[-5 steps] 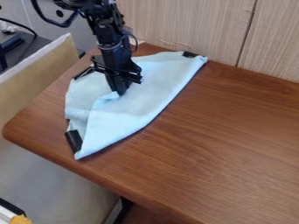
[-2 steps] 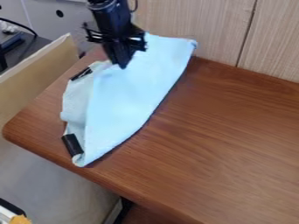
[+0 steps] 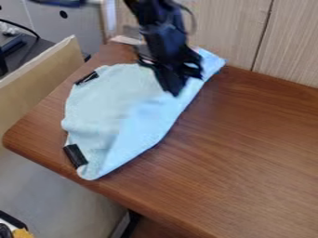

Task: Unfold cloth from left to right.

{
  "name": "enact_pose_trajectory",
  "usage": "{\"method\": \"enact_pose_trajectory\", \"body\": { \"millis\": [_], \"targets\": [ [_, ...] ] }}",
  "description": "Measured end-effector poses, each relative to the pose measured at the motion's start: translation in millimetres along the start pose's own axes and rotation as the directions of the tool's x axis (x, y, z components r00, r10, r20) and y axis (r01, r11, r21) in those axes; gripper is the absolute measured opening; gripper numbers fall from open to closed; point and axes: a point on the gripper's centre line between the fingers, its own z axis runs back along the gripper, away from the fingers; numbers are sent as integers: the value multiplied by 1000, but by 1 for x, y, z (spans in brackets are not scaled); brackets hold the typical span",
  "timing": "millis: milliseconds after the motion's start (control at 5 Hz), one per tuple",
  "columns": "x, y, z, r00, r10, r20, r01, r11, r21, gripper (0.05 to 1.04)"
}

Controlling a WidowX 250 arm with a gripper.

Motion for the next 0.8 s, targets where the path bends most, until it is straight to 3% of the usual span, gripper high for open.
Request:
{"method": "enact_pose_trajectory", "body": {
  "millis": [200, 400, 600, 800],
  "targets": [
    [-8, -11, -14, 1000, -18, 18, 18, 1000, -12, 72],
    [-19, -19, -43, 999, -39, -24, 38, 999, -25, 102],
    [-23, -20, -57, 999, -27, -27, 26, 999, -31, 277],
    [-31, -27, -71, 999, -18, -50, 16, 998, -56, 559]
  ]
}}
